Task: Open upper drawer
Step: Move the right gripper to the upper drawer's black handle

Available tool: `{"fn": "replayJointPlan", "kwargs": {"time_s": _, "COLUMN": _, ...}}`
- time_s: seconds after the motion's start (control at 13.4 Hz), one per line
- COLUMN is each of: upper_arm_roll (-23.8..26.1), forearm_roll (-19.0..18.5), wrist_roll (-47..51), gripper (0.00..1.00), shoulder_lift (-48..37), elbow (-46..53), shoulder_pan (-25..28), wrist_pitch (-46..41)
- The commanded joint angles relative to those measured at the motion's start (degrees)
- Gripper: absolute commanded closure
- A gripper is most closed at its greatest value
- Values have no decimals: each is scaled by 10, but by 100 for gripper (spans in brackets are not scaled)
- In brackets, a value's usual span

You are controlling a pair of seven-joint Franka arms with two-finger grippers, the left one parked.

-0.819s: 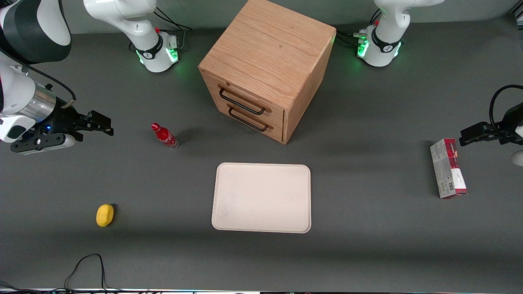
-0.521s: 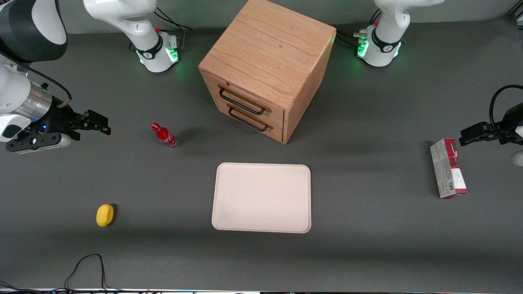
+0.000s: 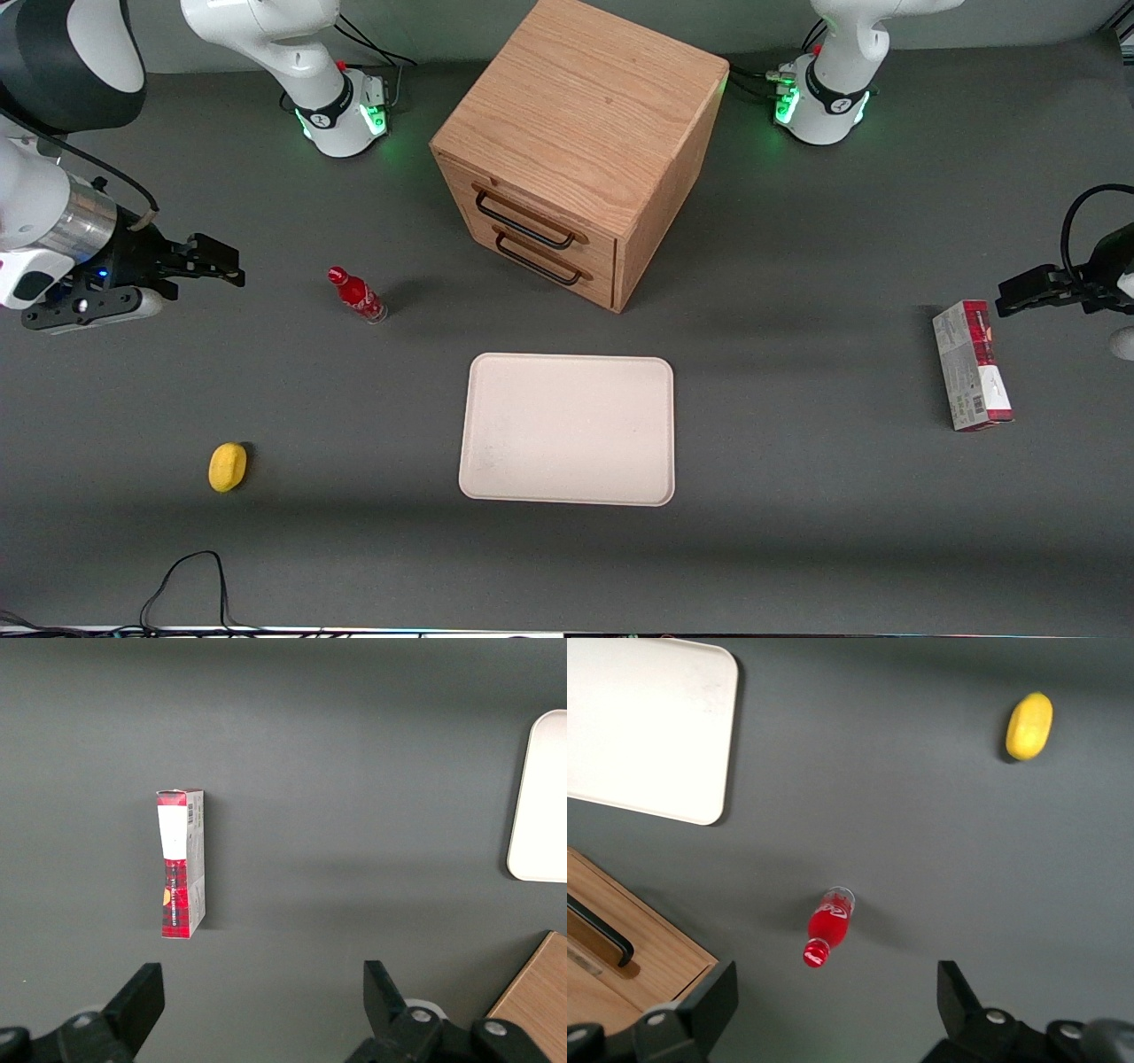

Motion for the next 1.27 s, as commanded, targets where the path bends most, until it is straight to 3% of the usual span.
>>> {"fn": "replayJointPlan", "kwargs": {"time_s": 0.0, "upper_arm_roll": -3, "forearm_roll": 9, "wrist_roll": -13, "gripper": 0, "shoulder_lift": 45, "elbow": 74, "shoulder_pan": 20, "wrist_pitch": -28}}
{"fn": "replayJointPlan", "kwargs": {"time_s": 0.3, "upper_arm_roll": 3, "forearm_roll": 9, "wrist_roll": -42, "gripper": 0, "shoulder_lift": 89, "elbow": 87, "shoulder_pan": 77, "wrist_pitch": -21}}
{"fn": "replayJointPlan", "kwargs": {"time_s": 0.74, "upper_arm_roll": 19, "forearm_roll": 18, "wrist_roll": -150, "gripper": 0, "shoulder_lift": 163, "elbow": 116, "shoulder_pan": 240, "wrist_pitch": -20}}
{"fn": "replayJointPlan", "kwargs": {"time_s": 1.04, "upper_arm_roll": 26, "forearm_roll": 70, "wrist_roll": -179, "gripper": 0, "shoulder_lift": 190, "elbow": 118, "shoulder_pan": 274, "wrist_pitch": -18}}
{"fn": "replayJointPlan", "kwargs": {"time_s": 1.19, "upper_arm_roll": 30, "forearm_roll": 72, "wrist_roll": -179, "gripper": 0, "shoulder_lift": 198, "elbow": 118, "shoulder_pan": 286, "wrist_pitch": -17}}
